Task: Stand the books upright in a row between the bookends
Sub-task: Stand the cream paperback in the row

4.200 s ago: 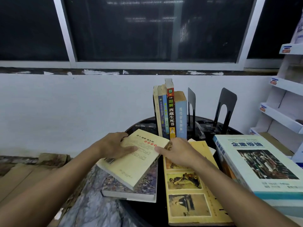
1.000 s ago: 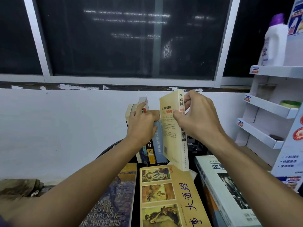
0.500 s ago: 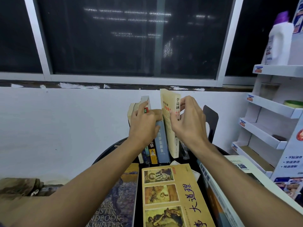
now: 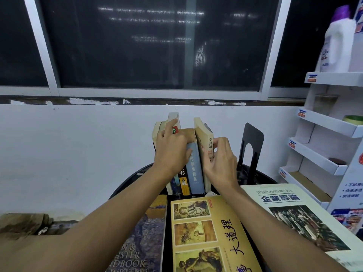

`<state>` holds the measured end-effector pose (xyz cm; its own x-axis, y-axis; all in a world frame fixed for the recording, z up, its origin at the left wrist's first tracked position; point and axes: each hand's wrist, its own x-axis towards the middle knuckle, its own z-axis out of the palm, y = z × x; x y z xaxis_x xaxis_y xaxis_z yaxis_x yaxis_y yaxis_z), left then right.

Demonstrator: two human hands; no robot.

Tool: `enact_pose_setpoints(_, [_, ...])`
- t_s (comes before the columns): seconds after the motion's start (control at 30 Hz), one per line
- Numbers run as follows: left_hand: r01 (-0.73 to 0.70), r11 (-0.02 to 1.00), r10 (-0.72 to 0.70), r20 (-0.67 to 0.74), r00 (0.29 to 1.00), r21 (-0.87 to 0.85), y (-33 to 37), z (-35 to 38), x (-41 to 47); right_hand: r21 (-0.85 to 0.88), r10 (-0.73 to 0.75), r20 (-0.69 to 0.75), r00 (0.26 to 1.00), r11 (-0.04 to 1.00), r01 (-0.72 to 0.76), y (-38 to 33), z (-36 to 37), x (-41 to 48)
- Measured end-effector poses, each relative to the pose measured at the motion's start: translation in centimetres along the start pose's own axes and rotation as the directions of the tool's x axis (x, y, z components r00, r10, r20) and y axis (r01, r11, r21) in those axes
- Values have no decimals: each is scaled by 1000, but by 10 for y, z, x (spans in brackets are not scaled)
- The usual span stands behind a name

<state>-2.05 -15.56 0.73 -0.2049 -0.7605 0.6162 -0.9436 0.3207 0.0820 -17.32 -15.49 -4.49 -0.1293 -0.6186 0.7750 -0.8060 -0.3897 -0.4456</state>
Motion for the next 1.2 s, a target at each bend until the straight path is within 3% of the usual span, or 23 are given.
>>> enact_pose_setpoints(0.27, [-4, 1000, 4, -14, 1000, -20, 1, -1, -1, 20, 36, 46, 998, 999, -37, 13, 4, 1])
enact_pose_setpoints(0.57, [-4, 999, 4, -10, 1000, -44, 2, -4, -2, 220, -137, 252, 958, 972, 81, 27, -13, 12])
enact_pose_setpoints(0.8, [-7, 999, 6, -6, 1000, -45, 3, -4, -2, 164, -126, 603, 788, 986, 33, 33, -40, 27])
enact_pose_setpoints(1.2, [-3, 998, 3, -4, 1000, -57, 10, -4, -1, 147, -138, 588, 797, 987, 63, 31, -30, 28])
